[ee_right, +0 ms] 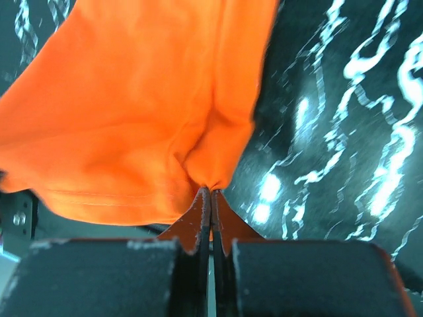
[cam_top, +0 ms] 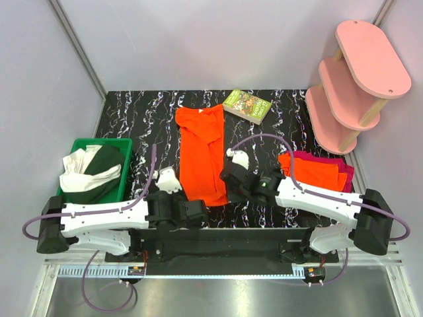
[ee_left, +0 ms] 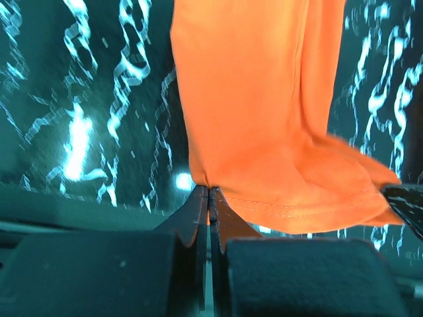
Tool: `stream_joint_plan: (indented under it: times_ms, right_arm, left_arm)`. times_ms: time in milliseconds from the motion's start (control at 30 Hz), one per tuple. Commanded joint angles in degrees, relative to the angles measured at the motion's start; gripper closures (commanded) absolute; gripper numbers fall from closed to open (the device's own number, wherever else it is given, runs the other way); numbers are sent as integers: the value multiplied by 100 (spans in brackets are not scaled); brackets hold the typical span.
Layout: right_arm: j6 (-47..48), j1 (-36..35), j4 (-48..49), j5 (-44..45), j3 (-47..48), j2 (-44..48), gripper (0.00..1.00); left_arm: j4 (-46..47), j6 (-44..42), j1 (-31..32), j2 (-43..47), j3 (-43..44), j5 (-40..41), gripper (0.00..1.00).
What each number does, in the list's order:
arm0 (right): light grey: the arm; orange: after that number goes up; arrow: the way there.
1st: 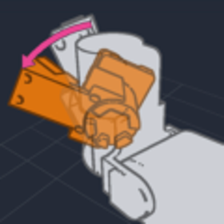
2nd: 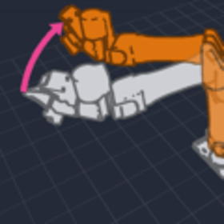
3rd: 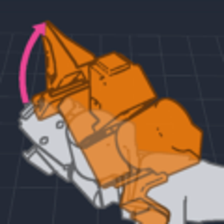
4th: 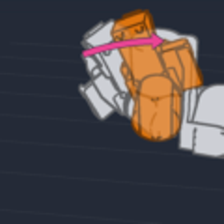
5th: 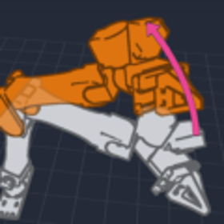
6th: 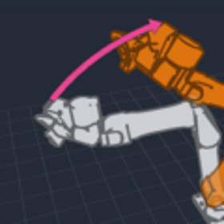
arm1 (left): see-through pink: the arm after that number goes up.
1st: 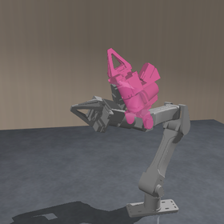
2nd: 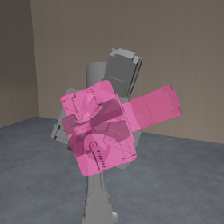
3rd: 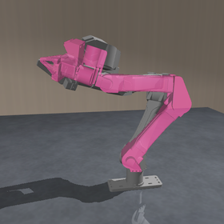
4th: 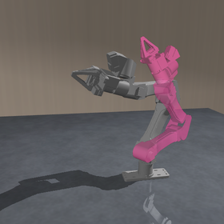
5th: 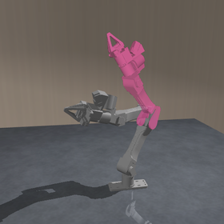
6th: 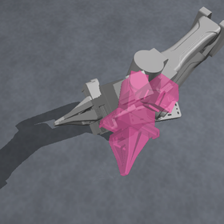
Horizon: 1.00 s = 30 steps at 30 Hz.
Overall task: Fold and stack the t-shirts
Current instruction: Fold the folded rectangular tshirt in 1/3 of the way
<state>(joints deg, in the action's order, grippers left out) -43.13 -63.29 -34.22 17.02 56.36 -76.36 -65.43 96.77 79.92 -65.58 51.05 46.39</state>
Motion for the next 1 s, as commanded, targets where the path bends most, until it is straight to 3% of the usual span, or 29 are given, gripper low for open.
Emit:
stream_joint_plan:
  times_ms: [0,200,467,967]
  right_arm:
    - [437,632,-68,259,454,-177,100]
    - [1157,1589,47,206,1253,-713,100]
    - [1439,2048,266,48,2133,-1828,100]
    - [1659,2698,328,-365,4145,-3728,100]
  left_arm:
    - [-129,-674,-555,54,397,625,100]
    - [863,-2325,-1680,63,433,573,100]
    - [2532,-4287,-3025,-288,467,28,100]
    - [3844,-5818,-4722,-2229,1837,-1088,100]
